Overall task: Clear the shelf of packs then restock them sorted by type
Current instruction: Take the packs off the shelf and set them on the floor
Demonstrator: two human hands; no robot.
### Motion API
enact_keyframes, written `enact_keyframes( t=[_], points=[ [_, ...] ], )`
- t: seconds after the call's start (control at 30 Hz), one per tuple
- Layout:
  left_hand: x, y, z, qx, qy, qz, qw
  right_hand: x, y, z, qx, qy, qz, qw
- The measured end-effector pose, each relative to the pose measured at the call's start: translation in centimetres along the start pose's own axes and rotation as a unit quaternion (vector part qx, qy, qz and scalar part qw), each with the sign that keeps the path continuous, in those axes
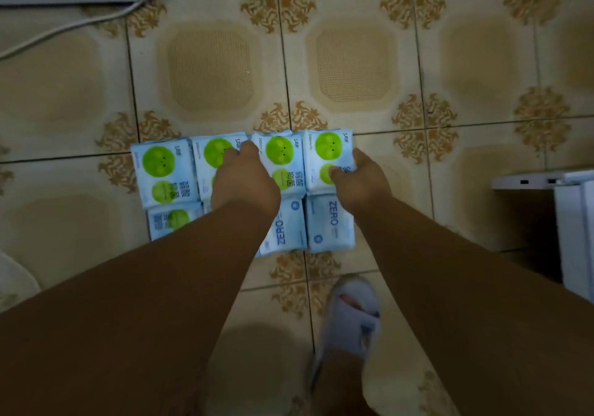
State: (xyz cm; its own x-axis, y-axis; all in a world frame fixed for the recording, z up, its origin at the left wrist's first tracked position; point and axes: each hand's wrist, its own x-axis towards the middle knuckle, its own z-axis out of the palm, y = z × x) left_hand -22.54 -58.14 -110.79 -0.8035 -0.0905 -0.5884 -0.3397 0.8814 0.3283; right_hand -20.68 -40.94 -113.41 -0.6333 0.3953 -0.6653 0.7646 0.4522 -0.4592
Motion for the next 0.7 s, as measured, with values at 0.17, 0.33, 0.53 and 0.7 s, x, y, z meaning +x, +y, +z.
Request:
enact_keyframes(
  t=[0.17,0.33,0.53,0.7],
  points=[
    [-11.7,4.1,-10.4,-0.027,-0.009,0.077,0.997,-12.6,-6.2,-7.2,-0.041,-0.036,-0.06,0.997],
    [-26.6,9.0,-24.3,-0.003,0.003,0.144,0.99,-30.1,-14.4,-17.8,-0.037,0.004,-0.133,0.99],
    [-40.6,14.0,-37.4,0.01,0.031,0.307,0.951,-48.7,-20.6,-30.1,0.009,0.13,-0.178,0.975],
    [-49.5,19.6,-44.7,0.02,0.08,0.468,0.88,-62.2,-21.2,-38.2,0.106,0.328,-0.17,0.923]
  ],
)
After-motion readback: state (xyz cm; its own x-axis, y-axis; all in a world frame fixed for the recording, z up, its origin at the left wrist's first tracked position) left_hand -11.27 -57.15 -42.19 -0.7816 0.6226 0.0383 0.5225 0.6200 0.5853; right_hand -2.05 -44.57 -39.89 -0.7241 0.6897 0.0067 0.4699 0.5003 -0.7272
